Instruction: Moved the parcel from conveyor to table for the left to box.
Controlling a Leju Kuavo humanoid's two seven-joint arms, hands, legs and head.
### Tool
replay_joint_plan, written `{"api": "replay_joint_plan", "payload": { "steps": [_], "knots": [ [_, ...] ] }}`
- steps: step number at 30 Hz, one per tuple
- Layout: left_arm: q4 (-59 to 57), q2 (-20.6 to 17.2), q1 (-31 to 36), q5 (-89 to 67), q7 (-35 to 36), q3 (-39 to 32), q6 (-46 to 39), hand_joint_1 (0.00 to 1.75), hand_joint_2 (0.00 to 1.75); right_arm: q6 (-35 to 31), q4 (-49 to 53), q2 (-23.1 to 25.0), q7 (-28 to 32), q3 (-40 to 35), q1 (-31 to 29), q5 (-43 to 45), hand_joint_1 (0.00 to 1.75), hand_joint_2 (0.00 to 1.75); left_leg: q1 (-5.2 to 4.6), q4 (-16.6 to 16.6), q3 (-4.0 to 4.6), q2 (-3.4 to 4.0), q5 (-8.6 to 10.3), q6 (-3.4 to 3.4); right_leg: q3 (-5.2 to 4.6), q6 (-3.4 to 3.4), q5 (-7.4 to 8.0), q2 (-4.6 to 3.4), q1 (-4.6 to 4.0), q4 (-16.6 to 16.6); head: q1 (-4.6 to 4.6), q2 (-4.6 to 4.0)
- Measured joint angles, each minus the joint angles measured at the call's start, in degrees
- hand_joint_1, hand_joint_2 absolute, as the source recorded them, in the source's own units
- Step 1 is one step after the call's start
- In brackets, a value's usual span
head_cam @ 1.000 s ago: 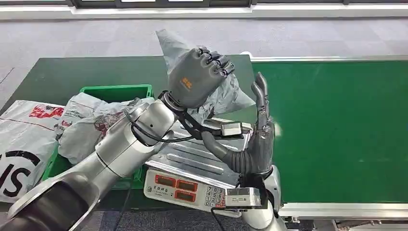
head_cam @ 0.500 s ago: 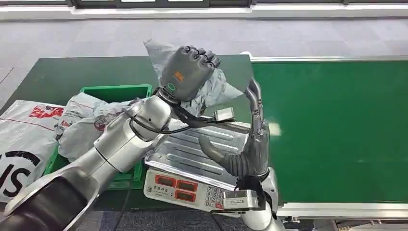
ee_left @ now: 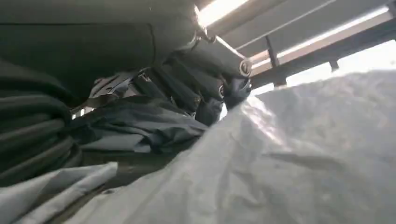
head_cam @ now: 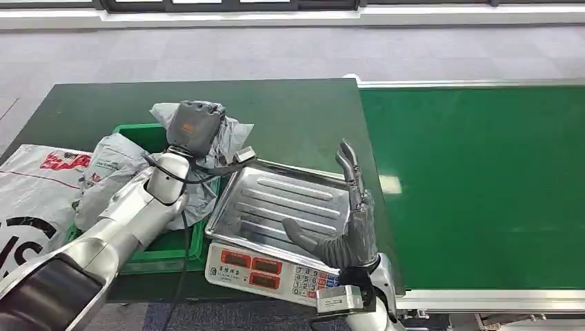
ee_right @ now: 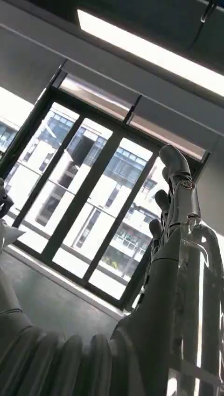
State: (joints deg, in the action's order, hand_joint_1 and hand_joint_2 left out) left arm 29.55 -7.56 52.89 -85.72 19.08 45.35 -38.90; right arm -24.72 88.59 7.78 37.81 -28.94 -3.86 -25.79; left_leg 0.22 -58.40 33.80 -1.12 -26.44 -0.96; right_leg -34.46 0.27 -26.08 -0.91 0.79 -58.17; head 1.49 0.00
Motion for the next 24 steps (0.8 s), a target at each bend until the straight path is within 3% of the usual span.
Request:
{"api": "replay_joint_plan", "payload": {
  "steps": [13,24],
  "knots": [
    [-5.92,-7.41,-0.66,0.0,2.64,-7.0,-0.92,1.75,1.75,-2.95,-2.08,-3.26,1.53,-2.75,-0.03,2.29,0.0,1.75,0.05,0.05,-0.06,0.14,0.11,-0.26,-0.11,-0.31,0.14,-0.08,-0.2,-0.05,-0.02,0.0],
    [0.85,-14.66,-6.8,0.0,5.58,-15.55,-1.23,1.75,1.75,-4.08,-4.09,-4.85,2.16,-4.63,-1.03,5.5,0.0,1.75,0.09,0.1,-0.02,0.25,0.12,-0.38,-0.23,-0.4,0.13,-0.21,-0.24,-0.08,-0.02,0.0]
  ]
}}
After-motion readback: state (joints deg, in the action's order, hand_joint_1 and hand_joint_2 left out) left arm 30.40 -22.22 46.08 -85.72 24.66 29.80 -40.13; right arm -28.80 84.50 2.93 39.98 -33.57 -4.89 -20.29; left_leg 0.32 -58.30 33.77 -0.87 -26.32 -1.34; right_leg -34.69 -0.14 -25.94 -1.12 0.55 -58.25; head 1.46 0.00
